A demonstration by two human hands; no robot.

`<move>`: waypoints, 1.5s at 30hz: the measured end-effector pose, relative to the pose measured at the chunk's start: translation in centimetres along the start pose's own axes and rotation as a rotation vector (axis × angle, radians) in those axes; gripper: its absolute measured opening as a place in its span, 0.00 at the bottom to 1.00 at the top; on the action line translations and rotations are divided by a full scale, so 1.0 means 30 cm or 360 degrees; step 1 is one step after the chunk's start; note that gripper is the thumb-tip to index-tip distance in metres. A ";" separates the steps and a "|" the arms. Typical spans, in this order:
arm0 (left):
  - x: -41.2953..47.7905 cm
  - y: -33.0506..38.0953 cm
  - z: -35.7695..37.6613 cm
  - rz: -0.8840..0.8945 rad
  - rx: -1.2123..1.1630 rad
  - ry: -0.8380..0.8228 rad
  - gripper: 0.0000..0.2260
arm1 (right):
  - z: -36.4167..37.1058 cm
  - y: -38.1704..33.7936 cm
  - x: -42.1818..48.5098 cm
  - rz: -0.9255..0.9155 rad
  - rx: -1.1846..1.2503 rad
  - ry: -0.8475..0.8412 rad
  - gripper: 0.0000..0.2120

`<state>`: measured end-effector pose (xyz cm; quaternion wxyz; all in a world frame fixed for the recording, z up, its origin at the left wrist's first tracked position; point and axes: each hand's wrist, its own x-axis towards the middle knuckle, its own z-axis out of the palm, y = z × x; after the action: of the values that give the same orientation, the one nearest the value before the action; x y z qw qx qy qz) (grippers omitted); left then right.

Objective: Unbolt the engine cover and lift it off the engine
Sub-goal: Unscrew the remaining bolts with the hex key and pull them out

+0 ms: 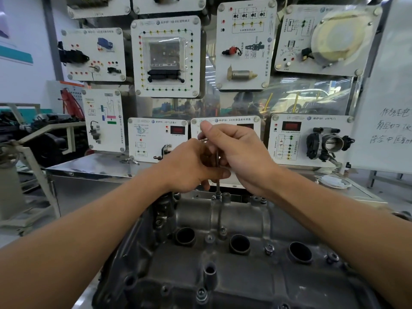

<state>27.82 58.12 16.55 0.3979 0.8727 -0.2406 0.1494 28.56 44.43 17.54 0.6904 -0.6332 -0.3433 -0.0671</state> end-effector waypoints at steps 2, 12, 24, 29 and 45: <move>0.002 0.004 0.002 0.0002 -0.0021 -0.0011 0.09 | -0.018 -0.013 -0.010 -0.0079 -0.0079 -0.0107 0.10; -0.007 -0.019 -0.011 -0.0022 -0.0011 -0.0102 0.04 | -0.072 0.004 -0.006 0.0134 0.0304 -0.0077 0.09; -0.005 -0.006 0.000 -0.0032 0.0115 -0.0045 0.04 | -0.028 -0.030 0.004 0.0092 -0.0144 -0.0269 0.13; -0.001 -0.018 0.002 -0.0036 0.0193 -0.0038 0.07 | -0.076 -0.021 -0.003 0.0010 -0.0138 -0.0279 0.07; -0.006 -0.016 0.014 0.0020 0.0011 -0.0065 0.07 | -0.006 -0.035 -0.006 0.0138 -0.0194 -0.0136 0.11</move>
<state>27.94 58.13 15.91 0.3889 0.8753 -0.2536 0.1348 27.94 44.01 18.30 0.6376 -0.6906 -0.3399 -0.0308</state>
